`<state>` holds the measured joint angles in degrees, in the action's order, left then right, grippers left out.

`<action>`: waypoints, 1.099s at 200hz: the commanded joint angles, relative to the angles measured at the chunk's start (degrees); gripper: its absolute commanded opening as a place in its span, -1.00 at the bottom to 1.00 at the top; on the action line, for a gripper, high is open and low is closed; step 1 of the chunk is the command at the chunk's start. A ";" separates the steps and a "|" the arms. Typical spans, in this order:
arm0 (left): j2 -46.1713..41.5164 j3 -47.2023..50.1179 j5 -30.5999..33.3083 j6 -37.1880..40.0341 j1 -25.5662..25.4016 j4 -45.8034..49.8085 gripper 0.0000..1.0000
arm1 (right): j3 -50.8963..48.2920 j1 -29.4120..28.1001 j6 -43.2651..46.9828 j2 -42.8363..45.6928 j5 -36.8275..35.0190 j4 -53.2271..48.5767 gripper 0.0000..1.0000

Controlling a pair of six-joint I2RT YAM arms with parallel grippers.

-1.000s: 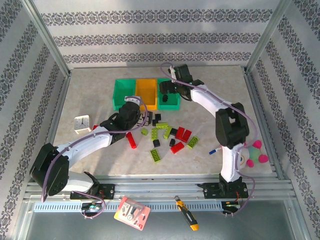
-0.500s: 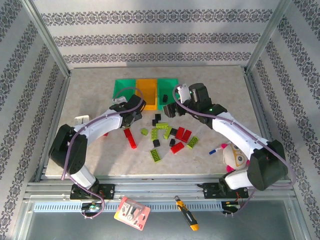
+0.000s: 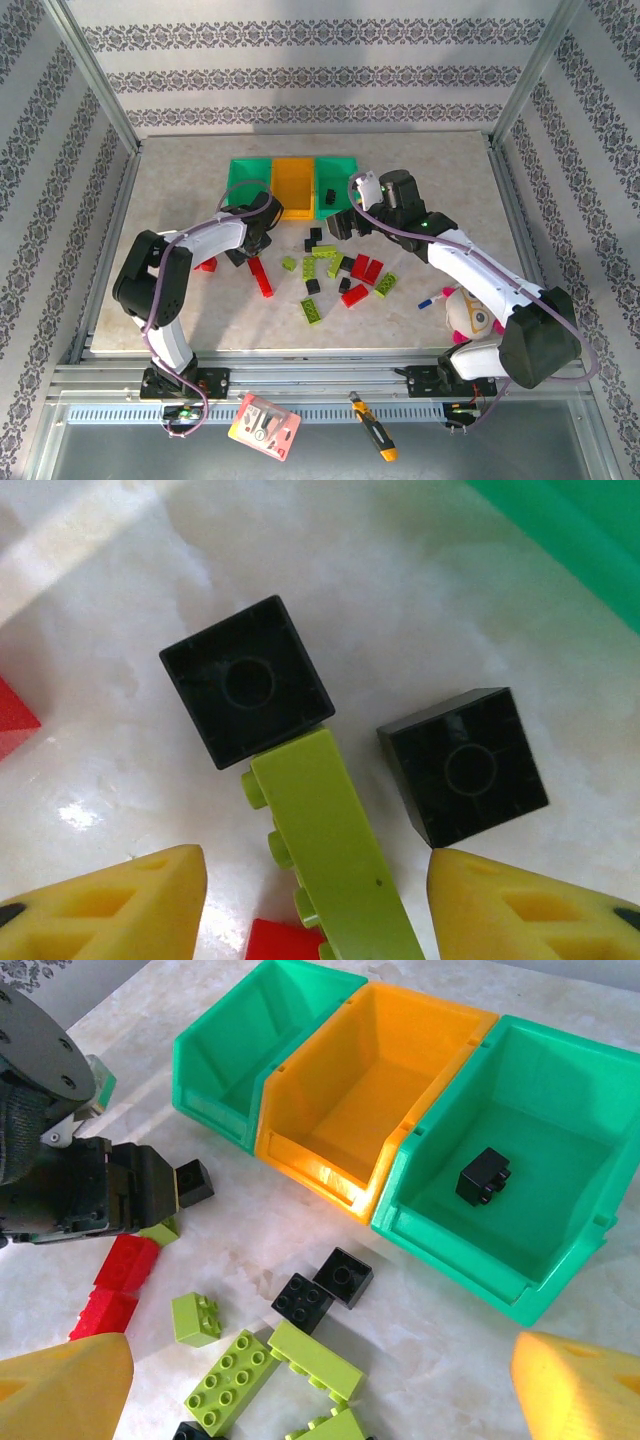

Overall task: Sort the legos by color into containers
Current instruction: Place the lego in the container, then pick up the lego from the center of the table.

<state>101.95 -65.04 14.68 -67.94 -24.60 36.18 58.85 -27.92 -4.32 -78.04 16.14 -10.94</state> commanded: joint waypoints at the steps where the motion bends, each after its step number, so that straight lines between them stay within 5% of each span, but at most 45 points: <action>1: 0.83 -0.18 -1.57 -1.49 0.95 -0.12 0.09 | 1.81 -0.64 -0.01 0.67 0.47 -0.65 0.94; 82: 0.87 -0.07 -2.90 0.37 1.61 -0.89 -0.59 | 2.77 -1.50 0.86 2.65 0.05 -1.28 0.94; 164: -8.09 -4.97 -1.21 6.86 -0.74 3.89 -0.76 | 3.46 -1.73 0.28 3.38 0.32 -0.18 0.95; 220: 3.91 -26.65 -2.50 22.00 -1.74 5.93 -0.76 | 3.11 -1.44 0.09 3.80 -0.53 0.20 0.96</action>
<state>99.74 -83.50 12.43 -55.42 -25.58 39.44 61.04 -29.15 -4.25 -75.05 16.10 -11.75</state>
